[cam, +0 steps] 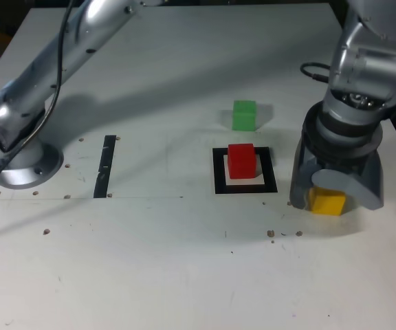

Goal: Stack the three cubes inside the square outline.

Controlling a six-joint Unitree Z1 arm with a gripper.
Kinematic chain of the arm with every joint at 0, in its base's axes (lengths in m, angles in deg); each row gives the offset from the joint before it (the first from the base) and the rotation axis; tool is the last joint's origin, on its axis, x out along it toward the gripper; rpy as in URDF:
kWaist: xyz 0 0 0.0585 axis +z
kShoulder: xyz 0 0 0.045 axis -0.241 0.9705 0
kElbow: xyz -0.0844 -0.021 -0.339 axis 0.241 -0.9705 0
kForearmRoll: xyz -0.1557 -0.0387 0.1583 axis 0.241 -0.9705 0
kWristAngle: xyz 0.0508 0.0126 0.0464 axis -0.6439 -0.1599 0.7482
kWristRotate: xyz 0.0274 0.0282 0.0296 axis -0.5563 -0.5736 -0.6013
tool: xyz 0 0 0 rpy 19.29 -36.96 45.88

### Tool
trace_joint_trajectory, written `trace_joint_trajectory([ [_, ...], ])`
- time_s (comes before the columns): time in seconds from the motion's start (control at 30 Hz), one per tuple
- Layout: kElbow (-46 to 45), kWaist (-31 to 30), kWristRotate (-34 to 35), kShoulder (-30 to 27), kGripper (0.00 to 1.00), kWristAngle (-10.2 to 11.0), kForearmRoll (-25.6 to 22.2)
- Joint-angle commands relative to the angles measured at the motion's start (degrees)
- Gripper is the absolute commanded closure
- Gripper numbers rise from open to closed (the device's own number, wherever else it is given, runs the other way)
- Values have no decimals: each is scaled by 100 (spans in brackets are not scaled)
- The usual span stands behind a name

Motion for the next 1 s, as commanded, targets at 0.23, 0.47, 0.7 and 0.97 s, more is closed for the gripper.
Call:
trace_joint_trajectory([
  [0.23,-46,106,-197,69,42,-89,44],
  [0.47,-74,123,-257,85,61,-50,184],
  [0.7,-75,135,-359,131,61,-91,296],
  [0.97,-136,150,-442,119,63,-118,439],
])
